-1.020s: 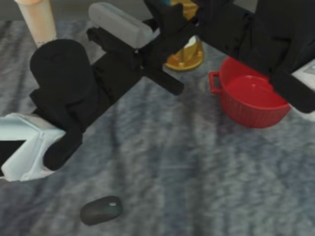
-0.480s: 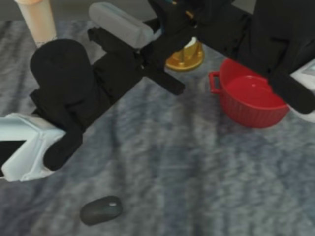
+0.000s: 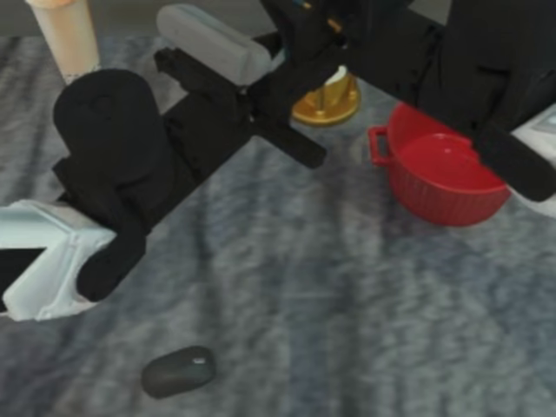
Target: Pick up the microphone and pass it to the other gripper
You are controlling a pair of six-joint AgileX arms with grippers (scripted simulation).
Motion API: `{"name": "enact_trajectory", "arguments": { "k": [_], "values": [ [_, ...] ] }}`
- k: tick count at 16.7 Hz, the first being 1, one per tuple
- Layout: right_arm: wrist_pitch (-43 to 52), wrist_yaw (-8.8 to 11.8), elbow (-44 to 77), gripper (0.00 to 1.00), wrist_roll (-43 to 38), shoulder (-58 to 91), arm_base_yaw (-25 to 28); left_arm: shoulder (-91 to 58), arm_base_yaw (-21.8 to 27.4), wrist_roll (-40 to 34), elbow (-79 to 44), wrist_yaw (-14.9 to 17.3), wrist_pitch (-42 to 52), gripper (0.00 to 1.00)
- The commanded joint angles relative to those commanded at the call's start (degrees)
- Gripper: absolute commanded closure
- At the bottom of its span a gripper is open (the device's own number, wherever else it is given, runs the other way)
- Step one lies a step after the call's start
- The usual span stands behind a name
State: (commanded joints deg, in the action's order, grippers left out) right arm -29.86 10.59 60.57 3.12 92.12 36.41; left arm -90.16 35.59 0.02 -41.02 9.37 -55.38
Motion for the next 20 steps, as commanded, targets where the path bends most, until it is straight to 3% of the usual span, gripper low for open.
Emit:
{"name": "enact_trajectory", "arguments": {
  "k": [11, 20],
  "values": [
    [0.00, 0.00, 0.00, 1.00, 0.00, 0.00, 0.00, 0.00, 0.00, 0.00, 0.00, 0.00, 0.00, 0.02],
    [-0.05, -0.68, 0.57, 1.00, 0.39, -0.48, -0.23, -0.64, -0.57, 0.51, 0.48, -0.68, -0.03, 0.00]
  ]
}}
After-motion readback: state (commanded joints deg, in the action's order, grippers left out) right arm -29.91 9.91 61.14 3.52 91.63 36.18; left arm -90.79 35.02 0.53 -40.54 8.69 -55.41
